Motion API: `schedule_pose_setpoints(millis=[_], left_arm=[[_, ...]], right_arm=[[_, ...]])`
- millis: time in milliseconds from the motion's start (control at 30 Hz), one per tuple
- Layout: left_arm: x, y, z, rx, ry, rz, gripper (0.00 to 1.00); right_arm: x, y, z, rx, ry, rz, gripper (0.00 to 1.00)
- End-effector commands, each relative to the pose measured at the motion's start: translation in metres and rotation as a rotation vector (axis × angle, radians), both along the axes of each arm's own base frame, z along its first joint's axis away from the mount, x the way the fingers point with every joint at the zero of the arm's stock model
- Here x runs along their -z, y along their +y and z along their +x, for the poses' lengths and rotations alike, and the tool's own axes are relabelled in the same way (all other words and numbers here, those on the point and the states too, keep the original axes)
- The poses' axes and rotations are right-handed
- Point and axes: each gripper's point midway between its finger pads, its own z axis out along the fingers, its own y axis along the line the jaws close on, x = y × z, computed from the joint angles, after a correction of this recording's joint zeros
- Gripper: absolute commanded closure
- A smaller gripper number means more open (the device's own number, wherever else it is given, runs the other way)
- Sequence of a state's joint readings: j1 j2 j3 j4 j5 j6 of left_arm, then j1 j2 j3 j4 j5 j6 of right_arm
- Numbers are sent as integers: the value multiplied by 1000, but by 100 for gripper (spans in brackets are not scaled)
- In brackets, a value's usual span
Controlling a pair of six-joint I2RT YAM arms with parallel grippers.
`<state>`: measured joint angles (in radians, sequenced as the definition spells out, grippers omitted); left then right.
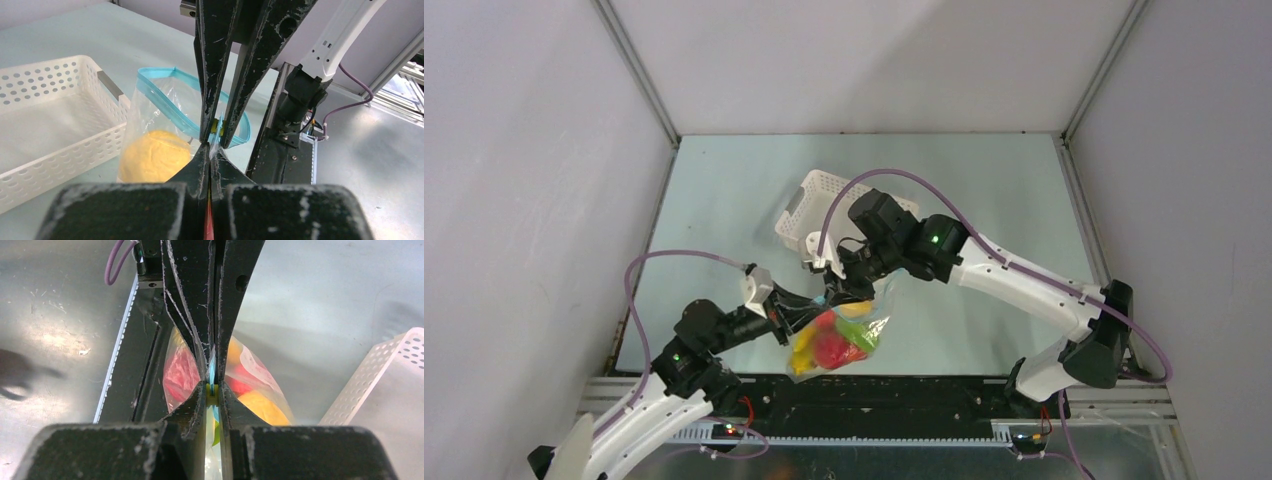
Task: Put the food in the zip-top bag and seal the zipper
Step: Zip the zipper food storage bag at the center of the board.
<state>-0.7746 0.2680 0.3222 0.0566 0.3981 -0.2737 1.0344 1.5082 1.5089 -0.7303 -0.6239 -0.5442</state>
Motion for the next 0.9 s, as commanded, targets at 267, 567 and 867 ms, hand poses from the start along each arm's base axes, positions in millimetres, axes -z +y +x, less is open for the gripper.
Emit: schedule_pose_setpoints(millis=[267, 567, 867], left_arm=[[-79, 13, -14, 3, -188, -227, 100], [-77, 16, -14, -11, -186, -229, 100], [-77, 23, -13, -47, -193, -241, 100]], right_arm=[[67, -34, 3, 43, 62, -253, 91], [74, -44, 26, 127, 26, -295, 91], [76, -58, 32, 185, -1, -344, 91]])
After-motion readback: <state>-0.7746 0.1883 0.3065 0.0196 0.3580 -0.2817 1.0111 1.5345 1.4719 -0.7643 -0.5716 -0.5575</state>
